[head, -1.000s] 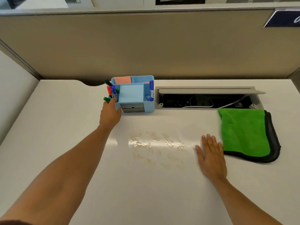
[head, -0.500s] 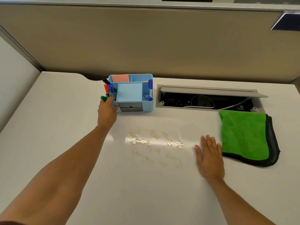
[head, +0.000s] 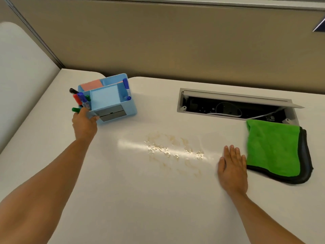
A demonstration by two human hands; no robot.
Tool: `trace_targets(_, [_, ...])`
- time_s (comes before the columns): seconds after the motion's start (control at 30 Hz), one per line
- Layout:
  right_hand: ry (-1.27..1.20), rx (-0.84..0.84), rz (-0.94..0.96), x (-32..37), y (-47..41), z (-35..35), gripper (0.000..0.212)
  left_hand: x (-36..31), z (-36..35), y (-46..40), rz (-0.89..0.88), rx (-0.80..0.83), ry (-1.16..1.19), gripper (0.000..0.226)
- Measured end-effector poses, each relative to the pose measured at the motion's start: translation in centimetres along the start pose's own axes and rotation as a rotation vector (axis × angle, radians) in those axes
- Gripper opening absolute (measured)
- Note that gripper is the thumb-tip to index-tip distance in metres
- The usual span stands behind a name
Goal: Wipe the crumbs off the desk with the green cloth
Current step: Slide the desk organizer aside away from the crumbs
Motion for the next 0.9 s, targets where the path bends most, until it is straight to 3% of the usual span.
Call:
trace_targets(0.3, [-0.009, -0.006, -0.009, 0.0, 0.1, 0.0, 0.058, 6.3, 4.0, -0.5, 0.152, -0.087, -0.009, 0.041])
trace_targets(0.9, [0.005, -0.004, -0.001, -0.3, 0.0, -0.2, 0.057, 5.7, 2.2, 0.1, 0.088, -0.081, 0.074, 0.042])
Point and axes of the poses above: each hand's wrist, its own y-axis away from the middle knuckle, its own z-axis out of the back of the hand, x = y × z, the point moved 9 cm from there along -y, towards the middle knuckle, and after that the axes turned 1 degree about x, right-handed, at the moved point
